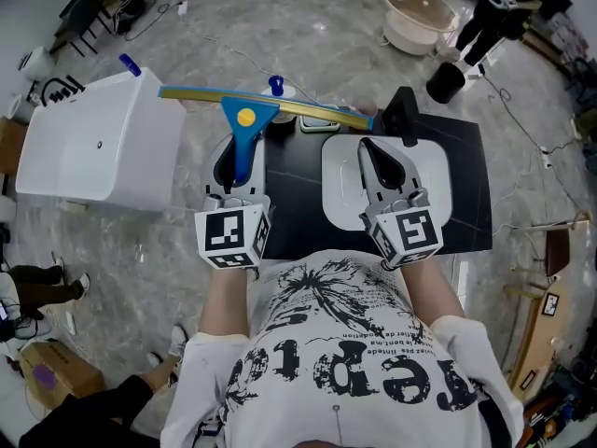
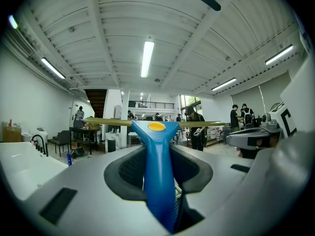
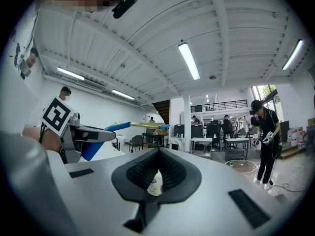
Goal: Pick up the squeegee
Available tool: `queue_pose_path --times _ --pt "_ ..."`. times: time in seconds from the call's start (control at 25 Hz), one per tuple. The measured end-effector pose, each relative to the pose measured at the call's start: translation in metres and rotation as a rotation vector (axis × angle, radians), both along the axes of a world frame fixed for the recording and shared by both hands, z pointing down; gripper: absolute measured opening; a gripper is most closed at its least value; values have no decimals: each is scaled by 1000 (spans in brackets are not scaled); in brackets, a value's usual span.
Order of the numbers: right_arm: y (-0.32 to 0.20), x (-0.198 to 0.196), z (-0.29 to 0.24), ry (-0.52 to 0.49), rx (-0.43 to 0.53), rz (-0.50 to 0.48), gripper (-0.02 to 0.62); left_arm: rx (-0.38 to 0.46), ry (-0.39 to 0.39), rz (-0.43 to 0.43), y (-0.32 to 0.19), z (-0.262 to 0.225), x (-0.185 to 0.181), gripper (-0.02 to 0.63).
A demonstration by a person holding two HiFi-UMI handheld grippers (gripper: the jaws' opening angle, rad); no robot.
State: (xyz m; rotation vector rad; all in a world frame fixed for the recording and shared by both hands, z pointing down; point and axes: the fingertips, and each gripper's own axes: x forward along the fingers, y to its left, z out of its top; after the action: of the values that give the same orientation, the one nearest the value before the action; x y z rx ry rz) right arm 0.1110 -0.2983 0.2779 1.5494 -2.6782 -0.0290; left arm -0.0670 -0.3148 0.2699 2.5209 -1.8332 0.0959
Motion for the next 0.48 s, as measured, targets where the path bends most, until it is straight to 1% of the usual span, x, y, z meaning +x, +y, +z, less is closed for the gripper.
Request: queue_pose_path --times 0.12,0.48 --pt "0 4 1 -18 -10 10 12 2 -1 -3 1 -1 2 138" --pt "8 12 3 11 3 31 12 -7 1 -29 8 4 1 138"
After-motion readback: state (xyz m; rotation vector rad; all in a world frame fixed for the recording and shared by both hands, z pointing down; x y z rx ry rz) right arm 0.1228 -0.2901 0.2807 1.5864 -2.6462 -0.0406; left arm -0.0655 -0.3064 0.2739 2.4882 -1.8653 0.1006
